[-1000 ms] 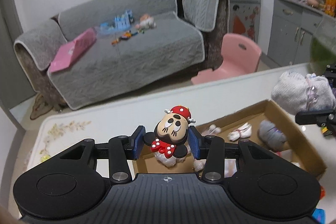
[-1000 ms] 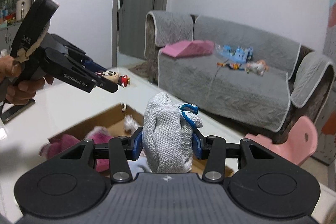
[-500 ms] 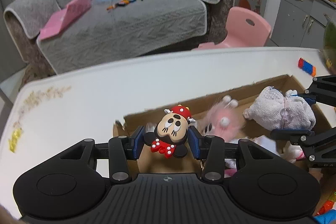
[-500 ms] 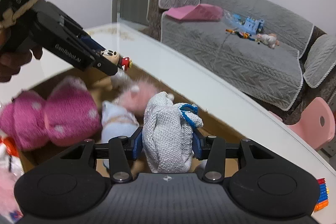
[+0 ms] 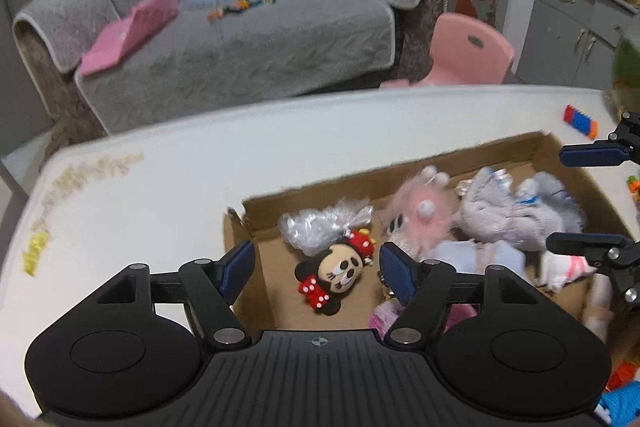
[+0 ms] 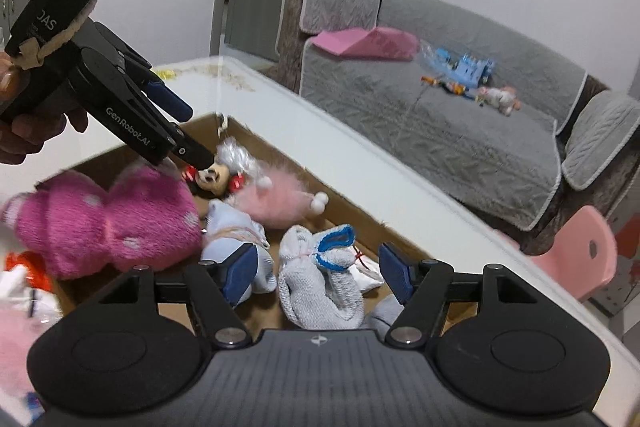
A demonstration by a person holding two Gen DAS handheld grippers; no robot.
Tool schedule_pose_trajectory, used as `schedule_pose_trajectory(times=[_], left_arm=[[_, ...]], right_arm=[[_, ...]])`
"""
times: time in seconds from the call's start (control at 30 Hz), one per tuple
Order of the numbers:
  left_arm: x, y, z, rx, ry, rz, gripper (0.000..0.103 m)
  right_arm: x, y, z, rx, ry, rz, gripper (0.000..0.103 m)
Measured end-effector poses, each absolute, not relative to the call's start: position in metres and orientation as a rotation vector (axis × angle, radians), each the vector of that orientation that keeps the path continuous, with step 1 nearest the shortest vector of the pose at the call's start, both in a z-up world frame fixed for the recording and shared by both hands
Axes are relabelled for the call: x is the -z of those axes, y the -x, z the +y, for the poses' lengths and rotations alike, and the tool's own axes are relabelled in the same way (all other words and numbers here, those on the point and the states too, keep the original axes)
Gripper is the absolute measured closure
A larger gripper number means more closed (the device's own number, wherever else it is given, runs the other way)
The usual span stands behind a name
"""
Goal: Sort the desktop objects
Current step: 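Carry the Minnie keychain and grey knit sock over the tray and open both grippers, then grasp the white sock with green band with left gripper while right grasps blue knit sock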
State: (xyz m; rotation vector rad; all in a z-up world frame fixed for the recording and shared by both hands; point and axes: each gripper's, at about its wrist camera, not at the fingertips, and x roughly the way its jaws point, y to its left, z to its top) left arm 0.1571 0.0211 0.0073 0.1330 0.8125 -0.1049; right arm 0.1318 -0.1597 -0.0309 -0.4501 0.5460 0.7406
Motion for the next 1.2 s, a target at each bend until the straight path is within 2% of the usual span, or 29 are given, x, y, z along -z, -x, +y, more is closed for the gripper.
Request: schedule_pose_trajectory(times=[0.17, 0.33, 0.4, 0.6, 0.8, 0.87, 0.9, 1.1, 1.2], left_arm=[[-0.037, -0.106, 0.017, 0.125, -0.129, 0.716, 0.018], [-0.048, -0.023, 0.000, 0.153, -0.136, 0.630, 0.018], [-0.048, 0.010, -0.009, 0.162, -0.136, 0.603, 0.014], [-0.015, 0.084, -0.047, 0.193, -0.199, 0.635, 0.014], [0.029, 0.104, -0.069, 0.202, -0.207, 0.749, 0.014], [0.038, 0.105, -0.070, 0.205, -0.186, 0.773, 0.014], [0.043, 0.104, -0.071, 0.200, -0.182, 0.781, 0.014], [0.068, 0.090, -0.071, 0.163, -0.158, 0.825, 0.016], [0.071, 0.081, -0.064, 0.163, -0.115, 0.829, 0.016]], right_arm=[[0.005, -0.097, -0.189, -0.747, 0.422, 0.471, 0.028], [-0.002, -0.026, -0.221, -0.752, 0.400, 0.417, 0.022], [0.000, 0.000, -0.231, -0.756, 0.367, 0.404, 0.019], [0.030, 0.047, -0.248, -0.750, 0.261, 0.454, 0.018], [0.055, 0.062, -0.250, -0.733, 0.200, 0.525, 0.017], [0.059, 0.068, -0.252, -0.725, 0.187, 0.534, 0.010], [0.061, 0.069, -0.252, -0.719, 0.186, 0.538, 0.010], [0.076, 0.059, -0.246, -0.695, 0.193, 0.574, 0.011], [0.084, 0.057, -0.240, -0.703, 0.203, 0.593, 0.016]])
